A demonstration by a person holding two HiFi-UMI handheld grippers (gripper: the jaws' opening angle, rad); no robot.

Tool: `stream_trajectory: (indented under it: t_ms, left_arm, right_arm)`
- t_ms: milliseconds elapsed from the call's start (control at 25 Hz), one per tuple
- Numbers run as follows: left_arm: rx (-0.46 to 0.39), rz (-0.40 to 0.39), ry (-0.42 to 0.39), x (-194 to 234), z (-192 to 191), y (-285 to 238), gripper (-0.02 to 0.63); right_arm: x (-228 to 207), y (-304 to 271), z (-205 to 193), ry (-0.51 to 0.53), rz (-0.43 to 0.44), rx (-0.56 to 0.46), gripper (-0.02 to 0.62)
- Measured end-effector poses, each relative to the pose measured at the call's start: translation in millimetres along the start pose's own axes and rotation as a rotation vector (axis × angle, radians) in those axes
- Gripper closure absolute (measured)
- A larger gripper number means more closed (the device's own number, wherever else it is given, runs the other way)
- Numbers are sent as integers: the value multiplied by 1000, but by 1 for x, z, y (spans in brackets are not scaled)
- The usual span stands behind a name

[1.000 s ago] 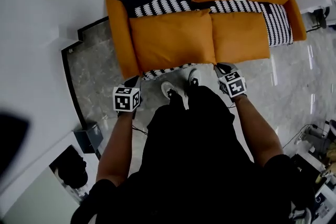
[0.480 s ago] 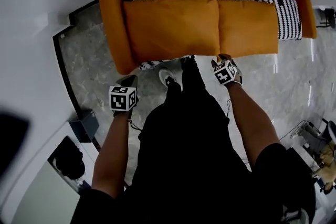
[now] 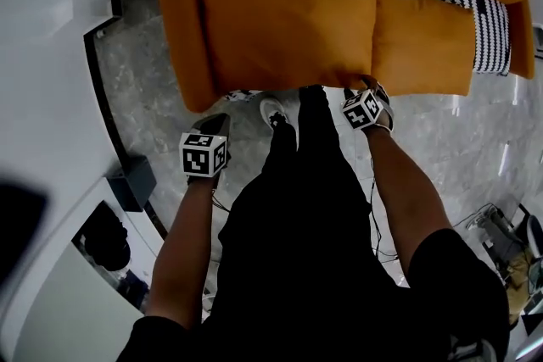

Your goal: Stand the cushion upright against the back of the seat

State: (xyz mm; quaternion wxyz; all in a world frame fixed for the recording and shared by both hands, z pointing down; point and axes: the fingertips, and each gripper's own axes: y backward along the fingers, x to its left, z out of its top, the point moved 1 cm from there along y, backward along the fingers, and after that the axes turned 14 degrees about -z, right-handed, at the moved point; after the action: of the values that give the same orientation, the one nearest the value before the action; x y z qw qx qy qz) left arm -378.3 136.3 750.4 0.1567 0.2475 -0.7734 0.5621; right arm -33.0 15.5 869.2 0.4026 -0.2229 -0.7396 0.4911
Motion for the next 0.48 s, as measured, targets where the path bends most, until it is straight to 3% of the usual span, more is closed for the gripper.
stream_trajectory:
  t_ms: [240, 480]
  left_arm:
    - [-1, 14, 12, -1, -1, -1, 589]
    - [-11, 41, 10, 6, 18, -11, 589]
  right_arm:
    - [0, -15, 7, -40, 28, 33, 382]
    - [-8, -4, 20, -110, 117, -13, 485]
